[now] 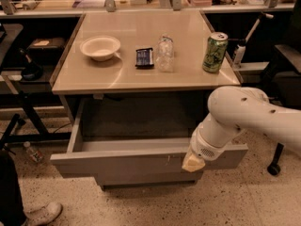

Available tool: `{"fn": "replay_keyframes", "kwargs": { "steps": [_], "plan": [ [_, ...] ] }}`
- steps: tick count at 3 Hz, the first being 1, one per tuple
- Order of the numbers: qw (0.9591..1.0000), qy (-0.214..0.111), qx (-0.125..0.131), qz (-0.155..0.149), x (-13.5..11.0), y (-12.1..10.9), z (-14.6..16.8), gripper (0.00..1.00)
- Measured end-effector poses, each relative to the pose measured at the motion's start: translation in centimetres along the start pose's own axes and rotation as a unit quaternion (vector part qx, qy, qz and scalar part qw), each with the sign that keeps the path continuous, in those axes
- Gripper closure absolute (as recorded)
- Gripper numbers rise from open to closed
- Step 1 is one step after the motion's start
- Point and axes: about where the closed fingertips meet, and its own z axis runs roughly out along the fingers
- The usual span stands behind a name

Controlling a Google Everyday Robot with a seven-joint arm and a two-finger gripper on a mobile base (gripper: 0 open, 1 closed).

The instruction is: Close top drawer

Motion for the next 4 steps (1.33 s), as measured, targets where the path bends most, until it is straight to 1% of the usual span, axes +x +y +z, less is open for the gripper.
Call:
{"fn": "replay_keyframes", "kwargs": {
  "steps": [2,3,4],
  "plan": [
    [0.9996,0.006,0.022,-0.016,-2.5,-3.5,-0.8,1.0],
    [0.9978,0.026,0.061,-0.004,-3.4,-5.0,-1.8,1.0],
    [0.9949,0.037,0.09,0.029,-3.7,-4.9,-2.2,1.0]
  ]
}}
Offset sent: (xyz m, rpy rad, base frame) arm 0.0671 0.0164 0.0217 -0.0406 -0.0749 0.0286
